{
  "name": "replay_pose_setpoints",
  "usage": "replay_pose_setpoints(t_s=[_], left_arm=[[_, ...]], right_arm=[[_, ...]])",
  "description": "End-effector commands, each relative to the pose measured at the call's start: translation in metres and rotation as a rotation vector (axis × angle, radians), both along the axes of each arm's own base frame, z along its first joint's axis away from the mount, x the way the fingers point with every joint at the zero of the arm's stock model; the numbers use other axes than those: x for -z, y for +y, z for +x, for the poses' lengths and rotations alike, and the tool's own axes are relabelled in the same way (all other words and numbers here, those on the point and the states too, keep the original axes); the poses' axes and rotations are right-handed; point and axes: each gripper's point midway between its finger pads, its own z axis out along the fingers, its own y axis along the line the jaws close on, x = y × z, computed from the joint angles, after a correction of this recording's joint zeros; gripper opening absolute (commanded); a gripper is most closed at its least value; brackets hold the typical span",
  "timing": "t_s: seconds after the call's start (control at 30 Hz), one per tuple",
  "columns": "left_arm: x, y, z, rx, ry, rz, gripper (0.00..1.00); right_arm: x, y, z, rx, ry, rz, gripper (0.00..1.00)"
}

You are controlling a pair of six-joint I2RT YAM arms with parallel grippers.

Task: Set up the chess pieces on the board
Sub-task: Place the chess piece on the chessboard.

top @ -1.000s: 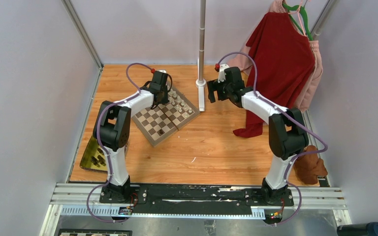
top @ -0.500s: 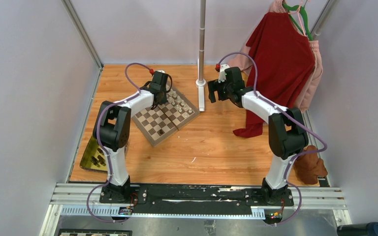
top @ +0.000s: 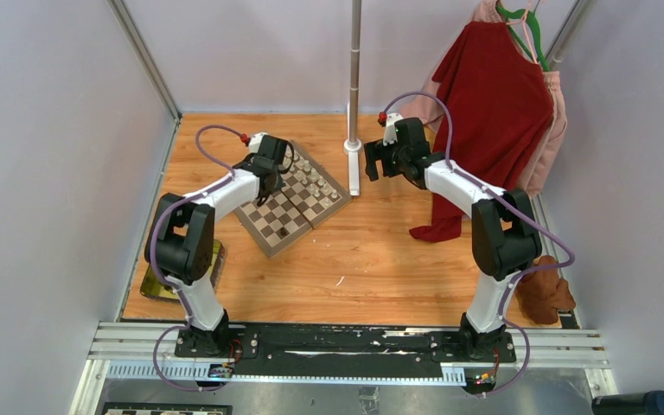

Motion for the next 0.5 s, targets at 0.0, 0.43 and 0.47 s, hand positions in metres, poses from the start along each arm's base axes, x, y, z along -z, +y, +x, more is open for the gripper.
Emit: replay_pose_setpoints(t_s=[0.0,0.43,0.47], left_arm=[[-0.005,0.016,-0.016,-0.133,-0.023,-0.005,0.00],[0.000,0.053,-0.036,-0.295,-0.039,-0.004,0.00],[0.000,0.056,-0.036,-0.304,-0.040,-0.003,0.00]], right_arm=[[-0.011,0.001,-0.003,0.000,-0.012,0.023,0.90],[-0.008,0.007,-0.009,-0.012,0.000,0.029,0.90],[-0.007,0.007,-0.009,-0.012,0.000,0.028,0.90]])
